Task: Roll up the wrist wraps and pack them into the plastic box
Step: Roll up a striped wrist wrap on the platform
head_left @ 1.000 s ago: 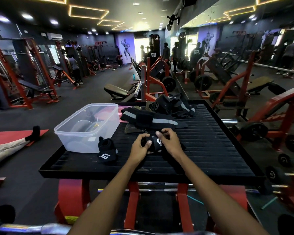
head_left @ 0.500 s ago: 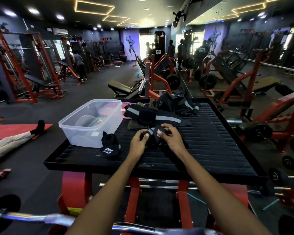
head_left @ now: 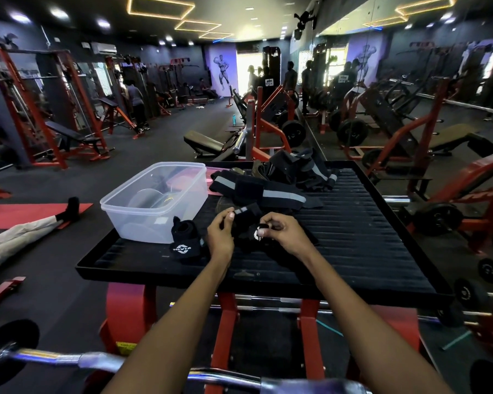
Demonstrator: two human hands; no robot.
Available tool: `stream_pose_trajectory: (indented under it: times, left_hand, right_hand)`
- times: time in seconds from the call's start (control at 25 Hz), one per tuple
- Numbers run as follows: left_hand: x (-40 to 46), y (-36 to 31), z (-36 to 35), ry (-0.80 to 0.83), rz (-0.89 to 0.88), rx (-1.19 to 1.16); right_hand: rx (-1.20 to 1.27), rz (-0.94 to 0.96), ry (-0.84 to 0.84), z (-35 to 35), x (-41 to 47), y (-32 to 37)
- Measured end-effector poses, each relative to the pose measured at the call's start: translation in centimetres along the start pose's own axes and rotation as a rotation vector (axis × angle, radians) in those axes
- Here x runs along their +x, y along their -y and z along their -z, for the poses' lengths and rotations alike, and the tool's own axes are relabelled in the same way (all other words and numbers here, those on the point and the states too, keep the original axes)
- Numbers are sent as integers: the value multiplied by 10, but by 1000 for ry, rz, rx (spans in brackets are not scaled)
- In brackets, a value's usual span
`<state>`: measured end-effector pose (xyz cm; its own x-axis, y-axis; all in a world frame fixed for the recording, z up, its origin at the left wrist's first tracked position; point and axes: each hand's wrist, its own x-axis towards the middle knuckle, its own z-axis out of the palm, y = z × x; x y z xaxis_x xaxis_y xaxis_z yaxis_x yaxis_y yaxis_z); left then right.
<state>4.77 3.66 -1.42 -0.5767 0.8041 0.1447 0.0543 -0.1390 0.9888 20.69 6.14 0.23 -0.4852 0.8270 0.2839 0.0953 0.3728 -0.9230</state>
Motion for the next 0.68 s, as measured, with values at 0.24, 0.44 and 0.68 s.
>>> stream_pose_trajectory:
  times: [0.24, 0.44, 0.68]
  left_hand:
    - [-7, -2, -5, 215, -205, 310]
    - [-18, -9, -10, 308, -337, 312]
    - [-24, -13, -6, 451, -364, 320]
  right_hand:
    - [20, 71, -208, -1, 0, 2]
    - [-135, 85, -436, 1, 7, -6]
    - [-57, -53, -346, 2, 5, -4]
